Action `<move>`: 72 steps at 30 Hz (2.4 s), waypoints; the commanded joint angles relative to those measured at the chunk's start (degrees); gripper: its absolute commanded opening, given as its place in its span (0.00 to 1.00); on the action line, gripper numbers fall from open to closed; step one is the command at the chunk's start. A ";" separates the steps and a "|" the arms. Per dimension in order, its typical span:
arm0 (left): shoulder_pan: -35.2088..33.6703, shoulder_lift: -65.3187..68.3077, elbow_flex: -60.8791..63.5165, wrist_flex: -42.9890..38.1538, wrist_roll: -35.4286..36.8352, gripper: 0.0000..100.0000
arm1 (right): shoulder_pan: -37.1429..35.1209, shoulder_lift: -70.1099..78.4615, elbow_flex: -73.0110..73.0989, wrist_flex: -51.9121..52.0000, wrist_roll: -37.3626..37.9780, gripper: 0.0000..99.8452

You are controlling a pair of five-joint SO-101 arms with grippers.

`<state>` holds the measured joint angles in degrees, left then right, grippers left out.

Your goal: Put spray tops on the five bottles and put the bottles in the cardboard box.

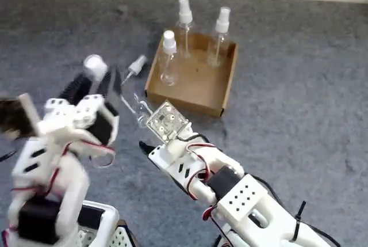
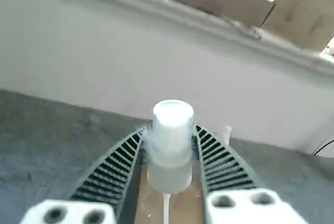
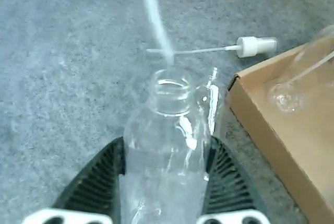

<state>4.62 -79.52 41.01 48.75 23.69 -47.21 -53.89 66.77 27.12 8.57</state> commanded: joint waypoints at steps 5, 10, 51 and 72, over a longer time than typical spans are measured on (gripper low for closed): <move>2.59 0.22 -1.45 -1.67 -0.35 0.00 | -1.10 -1.71 -0.48 -1.36 -0.18 0.00; 2.59 0.22 2.86 -1.49 -0.35 0.00 | -1.01 -1.71 -0.48 -1.36 -0.18 0.00; 0.92 -9.36 4.00 -0.18 0.88 0.00 | 1.45 -1.71 -0.40 -1.45 -0.44 0.00; 3.56 -9.36 13.14 -0.53 0.35 0.00 | 1.80 -1.71 -0.48 -15.87 -0.35 0.00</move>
<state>7.34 -88.92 53.41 48.75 24.75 -46.24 -53.98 66.77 18.24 8.57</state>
